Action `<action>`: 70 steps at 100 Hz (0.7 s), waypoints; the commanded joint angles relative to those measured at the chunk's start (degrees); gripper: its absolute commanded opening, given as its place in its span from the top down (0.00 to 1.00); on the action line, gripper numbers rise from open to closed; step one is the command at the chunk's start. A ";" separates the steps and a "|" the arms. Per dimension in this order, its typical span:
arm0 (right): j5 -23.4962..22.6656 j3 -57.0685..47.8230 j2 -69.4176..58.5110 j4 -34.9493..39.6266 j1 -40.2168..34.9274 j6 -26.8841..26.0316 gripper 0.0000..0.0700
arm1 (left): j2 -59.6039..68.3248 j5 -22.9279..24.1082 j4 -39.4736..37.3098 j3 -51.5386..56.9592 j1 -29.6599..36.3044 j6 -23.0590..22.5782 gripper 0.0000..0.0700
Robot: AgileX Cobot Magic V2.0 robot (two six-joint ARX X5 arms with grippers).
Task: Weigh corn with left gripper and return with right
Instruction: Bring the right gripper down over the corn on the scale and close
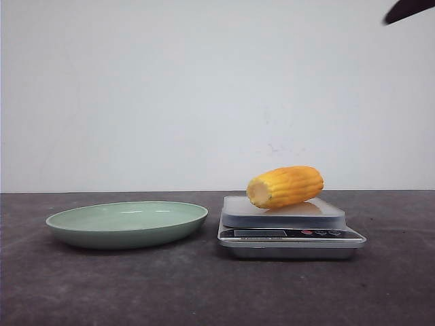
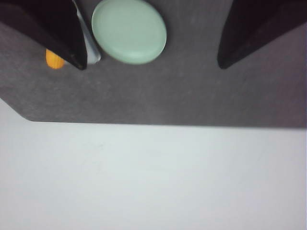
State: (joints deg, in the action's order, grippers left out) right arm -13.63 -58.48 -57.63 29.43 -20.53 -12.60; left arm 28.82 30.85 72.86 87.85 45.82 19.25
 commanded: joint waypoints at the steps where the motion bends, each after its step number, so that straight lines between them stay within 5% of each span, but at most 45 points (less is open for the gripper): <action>1: 1.77 -1.09 -2.73 -1.88 -2.32 -0.83 0.21 | -2.45 0.33 2.10 -0.33 -0.37 5.62 0.27; 16: 4.52 -1.09 -8.90 -5.27 -6.84 -1.90 0.18 | -9.88 -1.70 3.52 -6.12 -4.44 9.22 0.27; 35: 10.78 -1.09 -16.17 -7.41 -10.14 -3.91 0.13 | -15.96 -12.92 1.95 -14.88 -12.85 10.32 0.27; 53: 11.37 -1.09 -23.54 -10.91 -10.47 -6.03 0.12 | -18.67 -23.43 2.49 -22.97 -20.22 8.94 0.27; 70: 12.52 -1.09 -29.75 -12.68 -10.47 -8.11 0.12 | -19.96 -26.21 2.54 -27.41 -23.71 7.54 0.27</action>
State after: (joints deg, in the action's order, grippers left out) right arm -1.63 -58.48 -85.30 17.61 -30.63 -18.63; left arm 9.30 5.34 76.18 60.10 22.17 28.10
